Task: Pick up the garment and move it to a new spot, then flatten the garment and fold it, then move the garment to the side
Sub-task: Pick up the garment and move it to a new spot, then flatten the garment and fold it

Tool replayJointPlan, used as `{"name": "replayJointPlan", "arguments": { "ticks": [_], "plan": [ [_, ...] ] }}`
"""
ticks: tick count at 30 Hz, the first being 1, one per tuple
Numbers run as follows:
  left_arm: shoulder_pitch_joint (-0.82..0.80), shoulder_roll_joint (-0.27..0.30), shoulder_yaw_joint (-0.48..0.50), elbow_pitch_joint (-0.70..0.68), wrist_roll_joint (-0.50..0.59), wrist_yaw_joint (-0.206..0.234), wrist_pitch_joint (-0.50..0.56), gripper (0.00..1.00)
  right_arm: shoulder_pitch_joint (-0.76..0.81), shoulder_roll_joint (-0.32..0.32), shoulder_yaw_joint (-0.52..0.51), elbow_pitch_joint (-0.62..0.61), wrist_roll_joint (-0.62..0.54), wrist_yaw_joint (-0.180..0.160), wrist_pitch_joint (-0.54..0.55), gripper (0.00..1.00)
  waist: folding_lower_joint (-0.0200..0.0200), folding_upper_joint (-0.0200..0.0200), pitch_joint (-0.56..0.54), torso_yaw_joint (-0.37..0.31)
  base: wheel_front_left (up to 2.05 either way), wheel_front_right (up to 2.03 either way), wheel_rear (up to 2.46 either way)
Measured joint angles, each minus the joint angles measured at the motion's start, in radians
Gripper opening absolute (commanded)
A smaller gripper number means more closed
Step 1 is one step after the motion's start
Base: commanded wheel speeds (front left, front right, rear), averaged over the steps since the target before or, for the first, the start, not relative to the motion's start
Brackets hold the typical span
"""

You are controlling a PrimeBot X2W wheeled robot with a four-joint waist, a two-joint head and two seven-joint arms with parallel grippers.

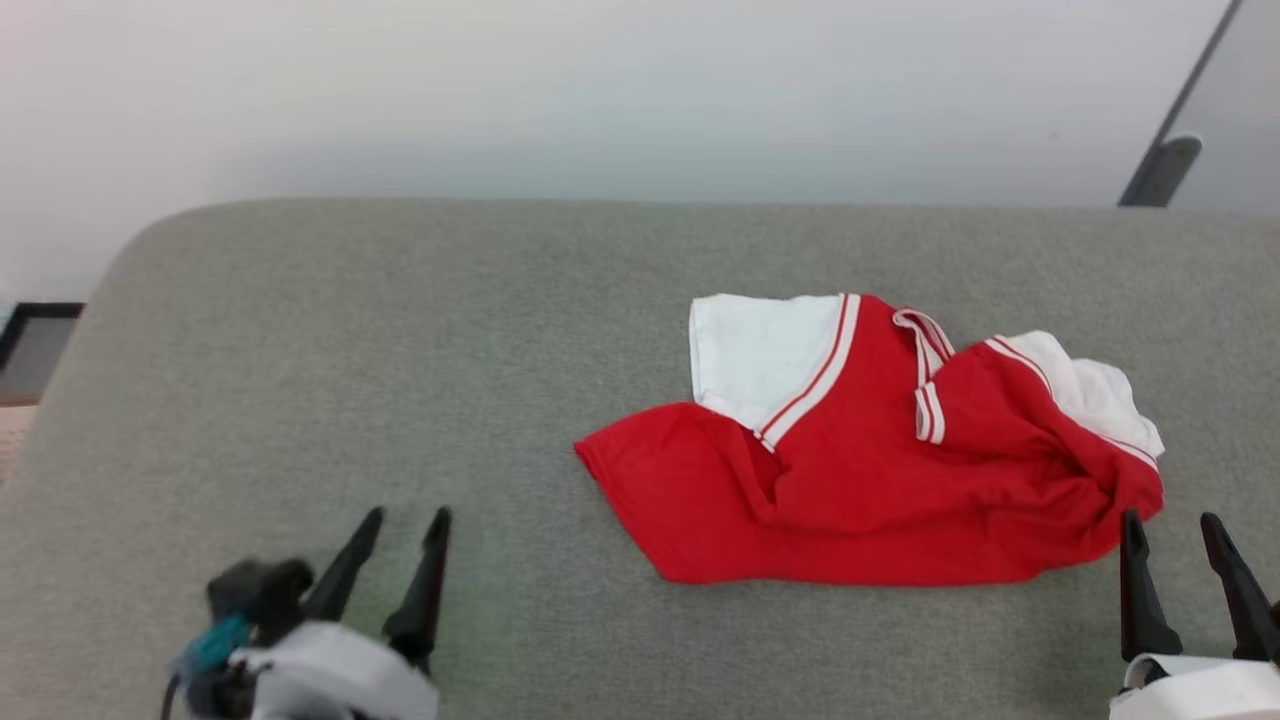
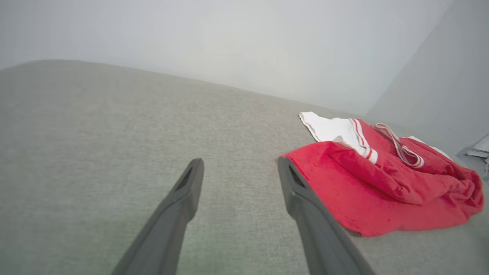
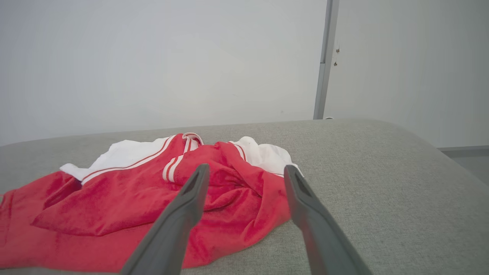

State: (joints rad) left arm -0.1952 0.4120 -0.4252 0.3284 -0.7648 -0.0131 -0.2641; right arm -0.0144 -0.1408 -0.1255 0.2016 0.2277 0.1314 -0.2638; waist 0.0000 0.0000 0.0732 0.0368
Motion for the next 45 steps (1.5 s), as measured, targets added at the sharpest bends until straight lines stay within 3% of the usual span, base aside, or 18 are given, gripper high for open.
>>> {"name": "replayJointPlan", "arguments": {
  "ticks": [6, 17, 25, 31, 35, 38, 45],
  "plan": [
    [0.187, -0.064, 0.191, -0.155, 0.198, 0.027, 0.0, 1.0, 0.007, 0.002, -0.014, -0.013, 0.0, 0.0, 0.0, 1.0, 0.0, 0.0001, -0.029, 0.017, 0.0, 0.0, 0.0],
    [0.284, -0.177, 0.345, -0.207, 0.361, -0.05, 0.0, 1.0, 0.019, 0.012, -0.014, -0.021, 0.001, 0.0, 0.0, 1.0, 0.0, 0.0001, -0.033, 0.013, 0.0, 0.0, 0.0],
    [0.222, -0.202, 0.367, -0.218, 0.44, -0.086, 0.0, 1.0, 0.002, 0.018, 0.005, -0.047, -0.001, 0.0, 0.0, 1.0, 0.0, 0.0001, -0.026, -0.02, 0.0, 0.0, 0.0],
    [-0.023, -0.158, 0.293, -0.146, 0.501, -0.106, 0.012, 1.0, -0.041, 0.024, 0.032, -0.083, 0.0, 0.0, 0.0, 1.0, 0.0, 0.0001, 0.011, -0.058, 0.0, 0.0, 0.0],
    [-0.254, -0.118, 0.216, -0.042, 0.502, -0.114, 0.112, 1.0, -0.089, 0.036, 0.05, -0.1, 0.011, 0.0, 0.0, 1.0, 0.0, 0.0, 0.053, -0.091, 0.0, 0.0, 0.0],
    [-0.415, -0.082, 0.119, 0.064, 0.446, -0.117, 0.249, 1.0, -0.124, 0.047, 0.062, -0.104, 0.019, 0.0, 0.0, 1.0, 0.0, 0.0001, 0.091, -0.121, 0.0, 0.0, 0.0],
    [-0.692, -0.03, -0.022, 0.289, 0.127, -0.116, 0.696, 1.0, -0.165, 0.069, 0.063, -0.096, 0.041, 0.0, 0.0, 1.0, 0.0, 0.0001, 0.17, -0.214, 0.0, 0.0, 0.0]
  ]
}}
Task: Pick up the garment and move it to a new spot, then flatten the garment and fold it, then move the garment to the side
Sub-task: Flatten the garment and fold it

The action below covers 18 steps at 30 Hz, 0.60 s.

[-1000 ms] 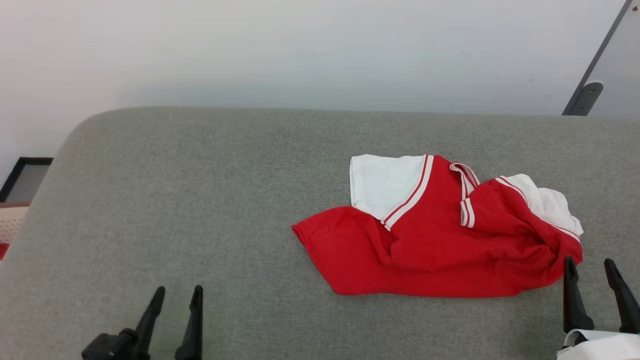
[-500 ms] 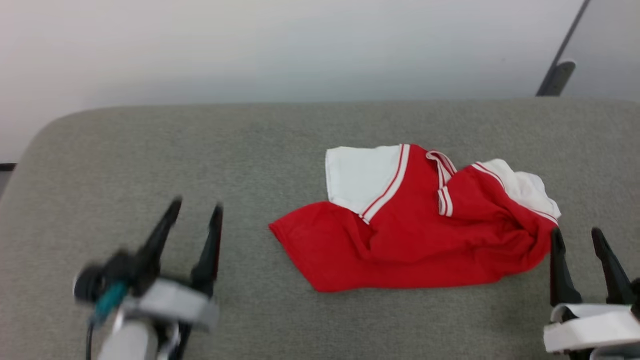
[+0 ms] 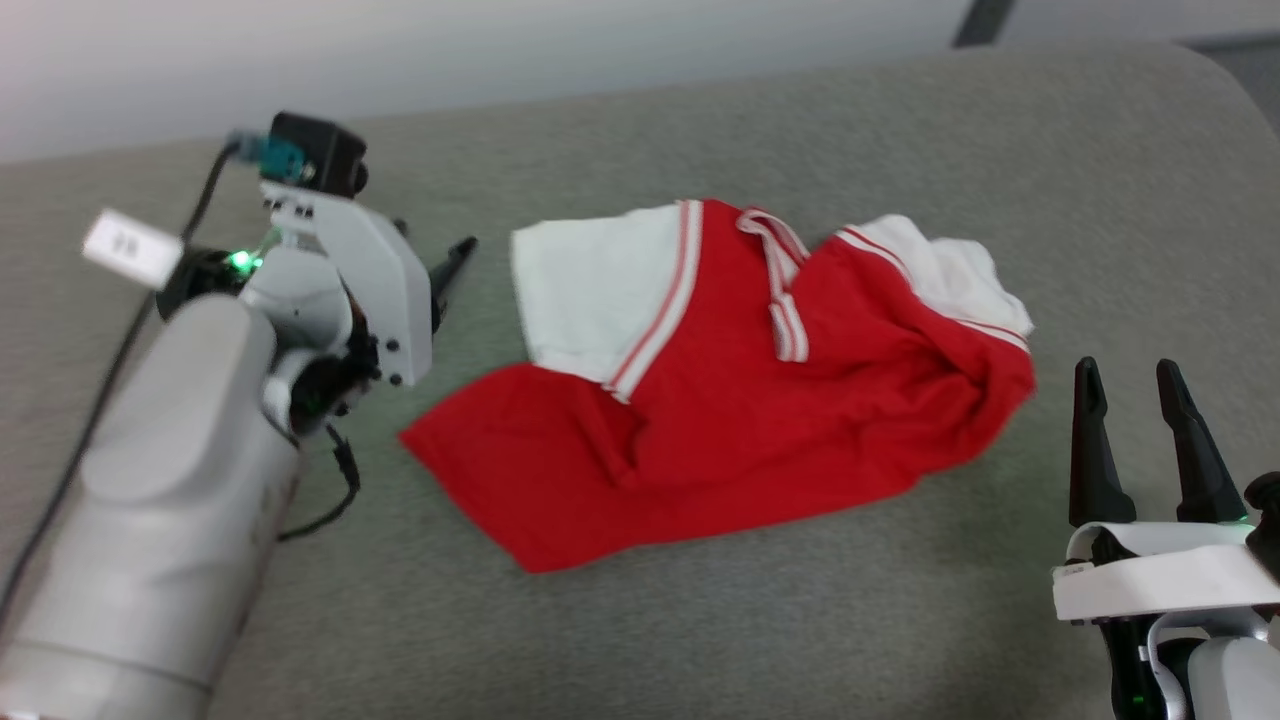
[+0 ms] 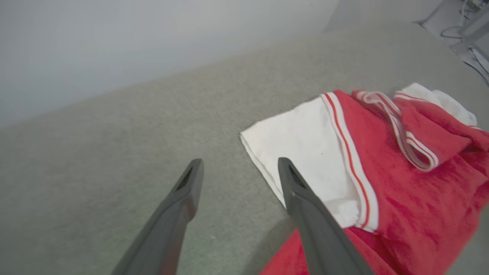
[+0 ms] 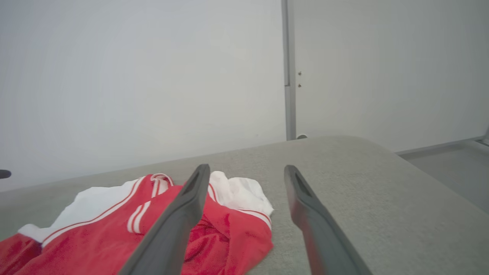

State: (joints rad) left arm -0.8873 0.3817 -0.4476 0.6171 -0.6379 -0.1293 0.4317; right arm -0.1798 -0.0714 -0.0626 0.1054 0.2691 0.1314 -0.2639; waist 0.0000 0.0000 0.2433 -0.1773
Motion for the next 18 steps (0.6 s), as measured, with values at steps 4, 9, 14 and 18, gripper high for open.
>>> {"name": "replayJointPlan", "arguments": {
  "ticks": [4, 9, 14, 18],
  "plan": [
    [-0.095, 0.025, -0.027, 0.079, -0.151, 0.0, 0.255, 1.0, -0.015, 0.011, 0.002, 0.005, 0.009, 0.0, 0.0, 1.0, 0.0, 0.0, 0.04, -0.055, 0.0, 0.0, 0.0],
    [-0.164, 0.037, -0.046, 0.162, -0.212, 0.0, 0.445, 1.0, -0.038, 0.015, 0.009, 0.004, 0.025, 0.0, 0.0, 1.0, 0.0, 0.0, 0.094, -0.111, 0.0, 0.0, 0.0],
    [-0.204, 0.026, -0.052, 0.204, -0.222, 0.0, 0.463, 1.0, -0.053, 0.017, 0.018, 0.008, 0.042, 0.0, 0.0, 1.0, 0.0, 0.0, 0.147, -0.152, 0.0, 0.0, 0.0],
    [-0.217, 0.023, -0.06, 0.195, -0.249, 0.001, 0.47, 0.98, -0.059, 0.018, 0.018, 0.009, 0.058, 0.0, 0.0, 1.0, 0.0, 0.0, 0.18, -0.172, 0.0, 0.0, 0.0]
  ]
}}
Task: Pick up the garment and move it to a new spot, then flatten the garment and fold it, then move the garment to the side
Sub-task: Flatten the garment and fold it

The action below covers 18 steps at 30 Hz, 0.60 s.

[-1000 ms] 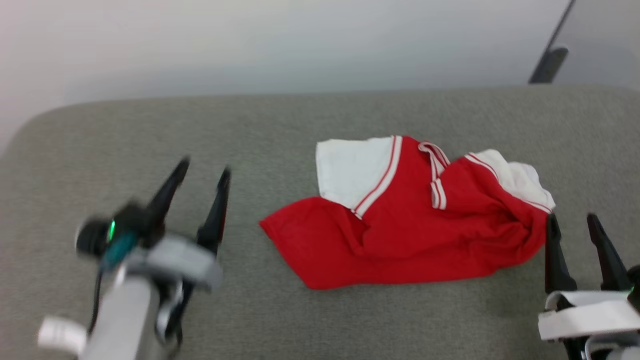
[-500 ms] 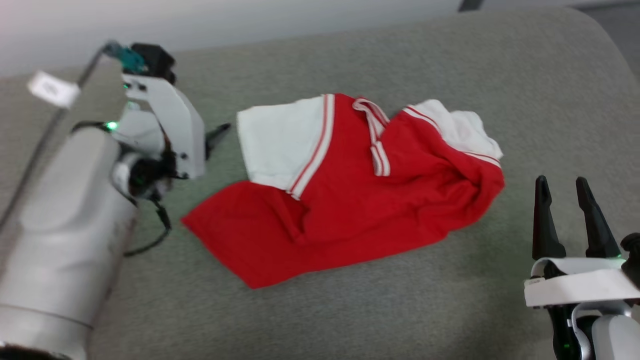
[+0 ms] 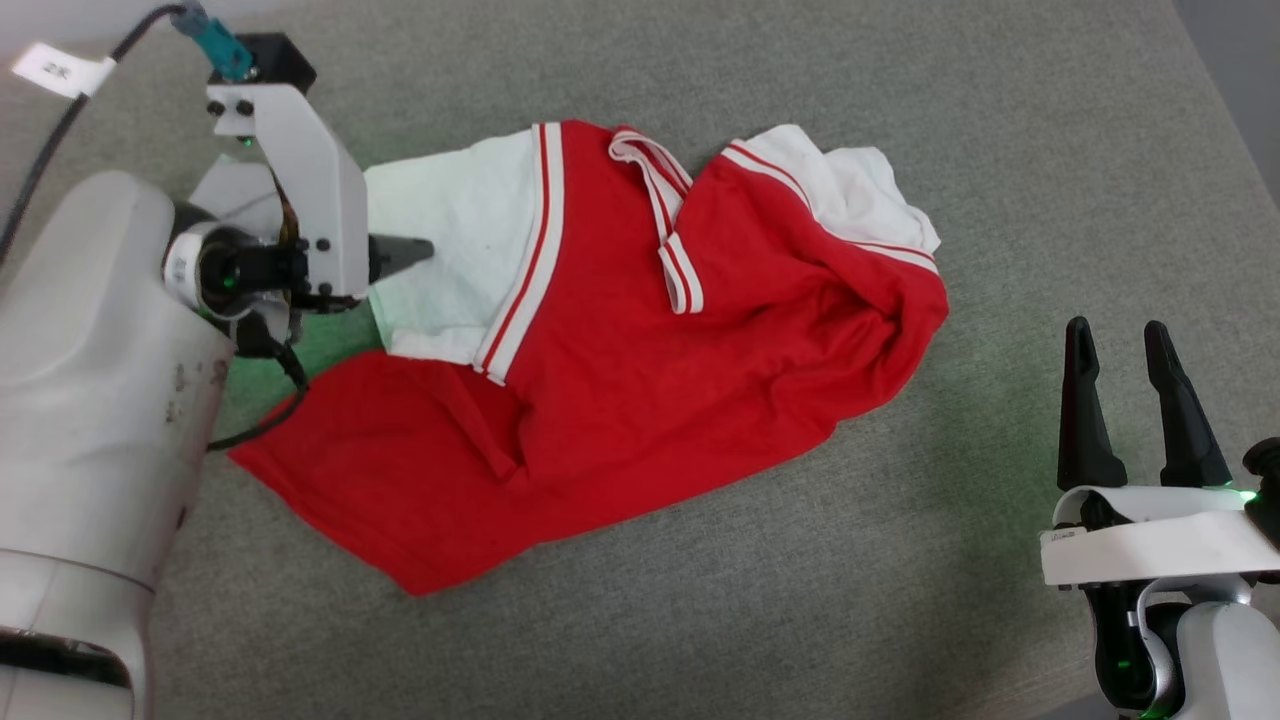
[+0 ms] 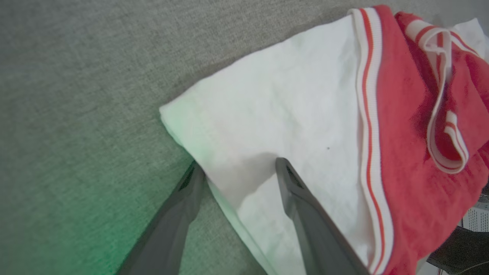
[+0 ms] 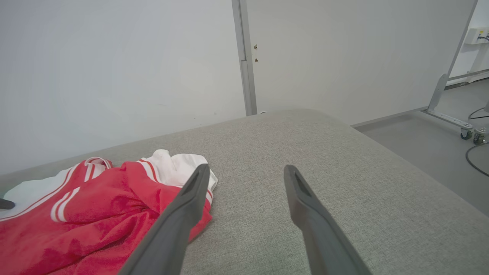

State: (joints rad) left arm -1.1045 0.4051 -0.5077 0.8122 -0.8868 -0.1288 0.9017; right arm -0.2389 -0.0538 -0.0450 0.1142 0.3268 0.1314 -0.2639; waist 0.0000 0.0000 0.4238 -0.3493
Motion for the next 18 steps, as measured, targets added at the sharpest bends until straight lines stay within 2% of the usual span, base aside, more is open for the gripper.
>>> {"name": "replayJointPlan", "arguments": {
  "ticks": [1, 2, 3, 10, 18],
  "plan": [
    [-0.001, 0.001, 0.002, -0.004, -0.01, 0.0, -0.008, 0.45, 0.0, 0.0, 0.0, 0.0, 0.0, 0.0, 0.0, 1.0, 0.0, 0.0, 0.007, -0.003, 0.0, 0.0, 0.0],
    [-0.002, 0.001, 0.005, -0.003, -0.021, 0.0, -0.017, 0.13, -0.002, 0.0, -0.001, 0.001, 0.0, 0.0, 0.0, 1.0, 0.0, 0.0, 0.012, -0.005, 0.0, 0.0, 0.0],
    [-0.002, 0.002, 0.004, -0.005, -0.027, 0.001, -0.024, 0.0, -0.003, 0.0, -0.001, 0.002, 0.0, 0.0, 0.0, 1.0, 0.0, 0.0, 0.014, -0.004, 0.0, 0.0, 0.0],
    [0.0, 0.018, -0.025, 0.009, -0.025, -0.004, -0.111, 0.0, -0.014, 0.001, 0.0, 0.0, -0.021, 0.0, 0.0, 1.0, 0.0, 0.0, 0.001, 0.027, 0.0, 0.0, 0.0],
    [-0.014, 0.179, -0.038, 0.083, 0.065, 0.007, -0.227, 0.0, -0.004, 0.001, 0.006, 0.001, -0.03, 0.0, 0.0, 1.0, 0.0, 0.0, -0.028, 0.069, 0.0, 0.0, 0.0]
  ]
}}
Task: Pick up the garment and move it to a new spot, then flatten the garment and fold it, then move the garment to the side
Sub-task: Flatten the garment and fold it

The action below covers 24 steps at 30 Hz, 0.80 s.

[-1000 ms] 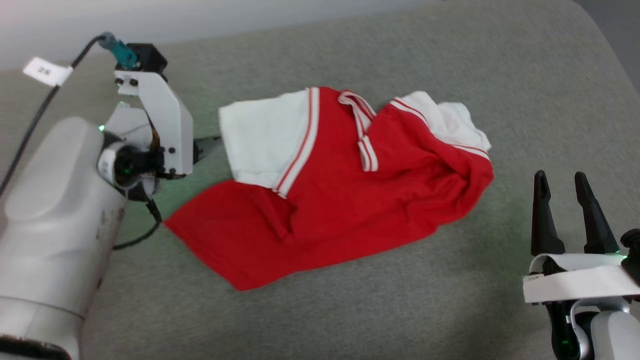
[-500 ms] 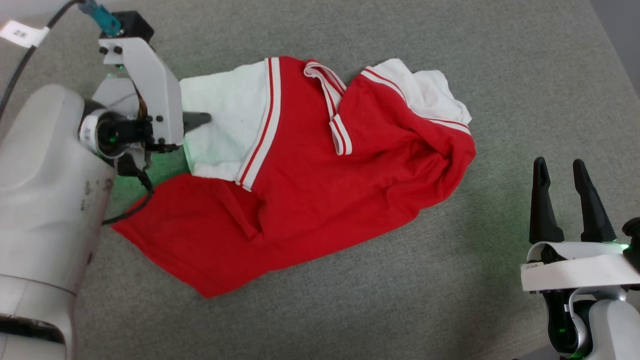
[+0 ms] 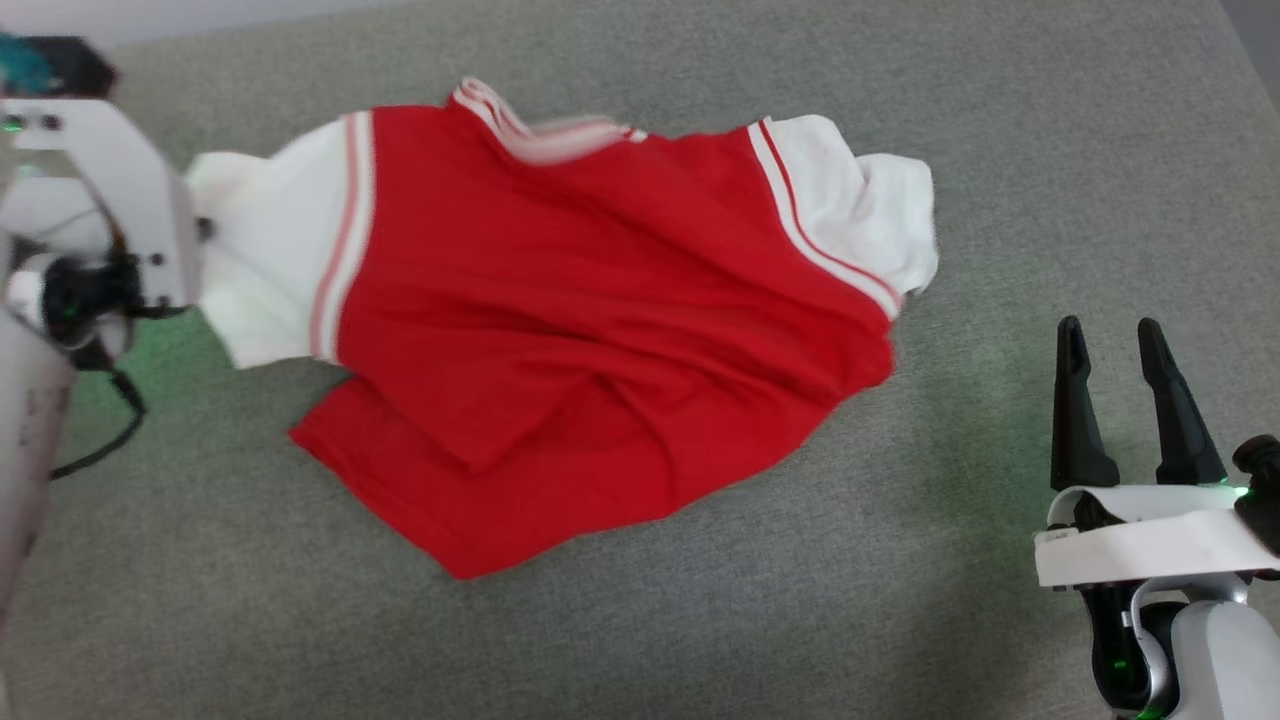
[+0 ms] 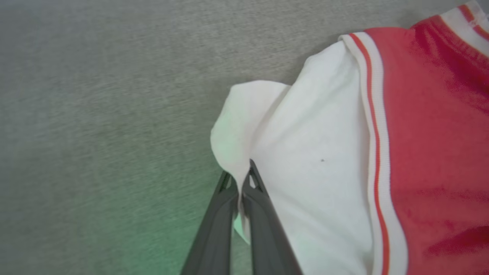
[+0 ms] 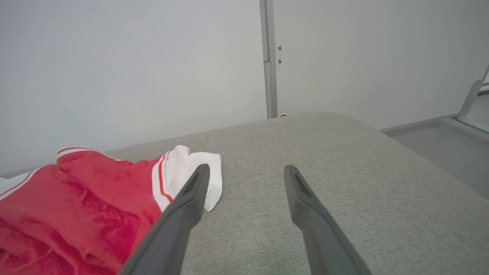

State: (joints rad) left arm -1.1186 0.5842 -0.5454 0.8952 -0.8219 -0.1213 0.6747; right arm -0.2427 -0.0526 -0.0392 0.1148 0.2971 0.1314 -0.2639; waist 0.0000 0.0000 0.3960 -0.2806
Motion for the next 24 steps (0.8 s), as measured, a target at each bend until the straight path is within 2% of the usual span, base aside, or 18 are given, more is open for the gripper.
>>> {"name": "replayJointPlan", "arguments": {
  "ticks": [7, 10, 11, 12, 13, 14, 19, 24],
  "plan": [
    [0.005, 0.04, -0.024, 0.065, 0.049, 0.025, -0.052, 0.0, 0.006, 0.0, -0.001, 0.0, -0.009, 0.0, 0.0, 1.0, 0.0, 0.0, -0.012, 0.014, 0.0, 0.0, 0.0],
    [0.016, 0.026, -0.016, 0.085, 0.035, 0.024, -0.081, 0.0, 0.008, 0.0, -0.004, -0.001, -0.021, 0.0, 0.0, 1.0, 0.0, 0.0, -0.017, 0.019, 0.0, 0.0, 0.0],
    [0.021, 0.021, -0.015, 0.09, 0.031, 0.023, -0.095, 0.03, 0.008, -0.001, -0.005, -0.001, -0.026, 0.0, 0.0, 1.0, 0.0, 0.0, -0.02, 0.021, 0.0, 0.0, 0.0],
    [0.025, 0.018, -0.014, 0.093, 0.031, 0.023, -0.109, 0.36, 0.008, -0.003, -0.004, -0.001, -0.028, 0.0, 0.0, 1.0, 0.0, 0.0, -0.023, 0.023, 0.0, 0.0, 0.0],
    [0.031, 0.015, -0.014, 0.095, 0.03, 0.017, -0.128, 0.65, 0.008, -0.006, -0.003, -0.002, -0.03, 0.0, 0.0, 1.0, 0.0, 0.0, -0.028, 0.025, 0.0, 0.0, 0.0],
    [0.039, 0.012, -0.012, 0.096, 0.028, 0.016, -0.15, 1.0, 0.008, -0.012, -0.001, -0.002, -0.034, 0.0, 0.0, 1.0, 0.0, 0.0, -0.033, 0.027, 0.0, 0.0, 0.0],
    [0.101, -0.016, 0.042, 0.074, -0.024, 0.007, -0.336, 1.0, 0.009, -0.058, 0.024, 0.017, -0.045, 0.0, 0.0, 1.0, 0.0, 0.0, -0.067, 0.045, 0.0, 0.0, 0.0],
    [0.244, -0.067, 0.06, -0.03, -0.053, -0.003, -0.583, 1.0, 0.005, -0.132, 0.078, 0.072, -0.042, 0.0, 0.0, 1.0, 0.0, 0.0, -0.101, 0.086, 0.0, 0.0, 0.0]
  ]
}}
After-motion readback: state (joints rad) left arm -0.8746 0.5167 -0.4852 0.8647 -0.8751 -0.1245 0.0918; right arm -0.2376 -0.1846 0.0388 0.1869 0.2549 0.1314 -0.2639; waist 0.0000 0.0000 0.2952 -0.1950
